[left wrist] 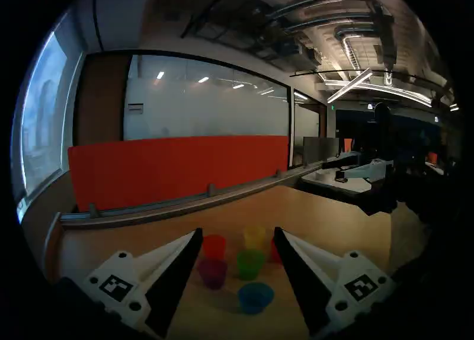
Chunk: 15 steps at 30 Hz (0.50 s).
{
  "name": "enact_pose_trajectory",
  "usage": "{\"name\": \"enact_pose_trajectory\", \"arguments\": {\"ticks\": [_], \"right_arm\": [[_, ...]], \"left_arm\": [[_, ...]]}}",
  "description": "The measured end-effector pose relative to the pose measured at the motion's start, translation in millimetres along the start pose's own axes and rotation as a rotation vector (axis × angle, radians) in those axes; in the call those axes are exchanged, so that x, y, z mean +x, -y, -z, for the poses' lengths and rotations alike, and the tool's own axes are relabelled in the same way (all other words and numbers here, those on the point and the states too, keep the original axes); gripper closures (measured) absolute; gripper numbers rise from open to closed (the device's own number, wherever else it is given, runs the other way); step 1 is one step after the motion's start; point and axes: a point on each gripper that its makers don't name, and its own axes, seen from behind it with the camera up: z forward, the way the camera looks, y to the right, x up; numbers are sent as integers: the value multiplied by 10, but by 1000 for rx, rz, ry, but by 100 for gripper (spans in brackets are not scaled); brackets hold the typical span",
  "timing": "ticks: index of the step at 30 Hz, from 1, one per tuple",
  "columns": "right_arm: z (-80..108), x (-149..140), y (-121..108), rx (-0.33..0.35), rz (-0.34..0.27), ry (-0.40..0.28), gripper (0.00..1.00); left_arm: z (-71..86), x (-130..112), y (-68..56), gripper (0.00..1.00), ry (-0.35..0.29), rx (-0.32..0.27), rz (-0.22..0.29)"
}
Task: Pour water
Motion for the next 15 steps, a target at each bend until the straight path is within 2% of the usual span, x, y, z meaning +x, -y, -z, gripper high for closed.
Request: {"name": "enact_pose_trajectory", "arguments": {"ticks": [3,9,15], "right_arm": [[-10,-96,-21,3,2,40,1],[-10,-233,-46,12,11,95,1],[-22,-273,-29,26,13,107,1]], "left_arm": [[-12,-62,-44,12,23,-24,-2],[-27,-178,-84,11,67,-51,-44],[-49,-263,-106,11,92,-64,-70]]}}
